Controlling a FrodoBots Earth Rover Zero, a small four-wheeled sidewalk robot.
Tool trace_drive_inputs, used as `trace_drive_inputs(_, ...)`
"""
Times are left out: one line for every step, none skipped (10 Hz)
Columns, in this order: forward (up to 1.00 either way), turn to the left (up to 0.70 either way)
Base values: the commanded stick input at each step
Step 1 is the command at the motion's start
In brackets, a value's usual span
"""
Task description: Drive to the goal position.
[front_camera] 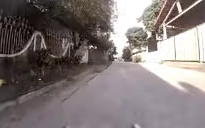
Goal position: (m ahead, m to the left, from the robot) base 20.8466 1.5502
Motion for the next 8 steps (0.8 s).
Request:
trace_drive_inputs(1.0, -0.4)
trace_drive_inputs(1.0, -0.32)
trace_drive_inputs(1.0, 0.0)
trace_drive_inputs(1.0, 0.0)
trace_drive_inputs(1.0, 0.0)
trace_drive_inputs(1.0, 0.0)
trace_drive_inputs(1.0, 0.0)
trace_drive_inputs(1.0, 0.0)
